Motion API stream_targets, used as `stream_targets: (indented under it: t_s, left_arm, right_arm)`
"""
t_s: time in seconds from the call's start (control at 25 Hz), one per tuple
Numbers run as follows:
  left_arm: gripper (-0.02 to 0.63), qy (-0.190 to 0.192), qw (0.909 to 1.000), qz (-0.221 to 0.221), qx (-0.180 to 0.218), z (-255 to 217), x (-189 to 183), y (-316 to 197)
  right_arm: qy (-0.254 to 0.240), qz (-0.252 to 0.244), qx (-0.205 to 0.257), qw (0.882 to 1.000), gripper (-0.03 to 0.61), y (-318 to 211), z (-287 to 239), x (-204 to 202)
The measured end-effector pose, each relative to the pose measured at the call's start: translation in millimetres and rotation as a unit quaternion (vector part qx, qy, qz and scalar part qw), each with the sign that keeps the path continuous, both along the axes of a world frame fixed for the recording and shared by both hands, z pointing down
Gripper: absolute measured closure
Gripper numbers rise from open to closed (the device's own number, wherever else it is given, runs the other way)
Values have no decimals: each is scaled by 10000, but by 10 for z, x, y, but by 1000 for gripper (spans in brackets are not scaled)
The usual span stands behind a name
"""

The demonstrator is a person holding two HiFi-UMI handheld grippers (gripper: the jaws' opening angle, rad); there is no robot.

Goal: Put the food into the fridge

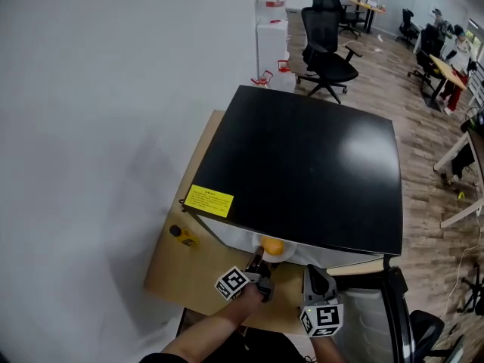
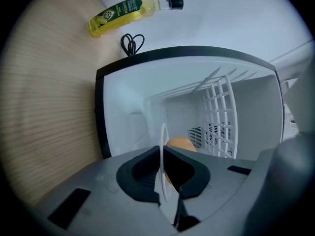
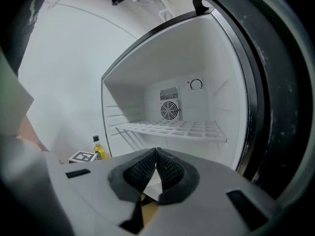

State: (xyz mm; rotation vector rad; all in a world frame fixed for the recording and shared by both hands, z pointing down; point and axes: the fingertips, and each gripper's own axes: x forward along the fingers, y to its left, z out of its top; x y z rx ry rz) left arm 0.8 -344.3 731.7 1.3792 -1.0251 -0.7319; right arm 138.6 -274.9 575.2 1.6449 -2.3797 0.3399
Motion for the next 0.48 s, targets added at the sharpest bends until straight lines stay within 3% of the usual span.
stream_targets:
  t_s: [0.24, 0.48]
  left_arm:
    - [591, -32, 9998, -152, -126, 94, 46, -123]
    - [591, -352, 9991, 250, 4, 155, 134, -225]
  right_arm:
    - [11, -87, 16, 10000, 518, -66, -15, -35]
    - [34, -127, -8, 9999, 518, -41, 0, -76]
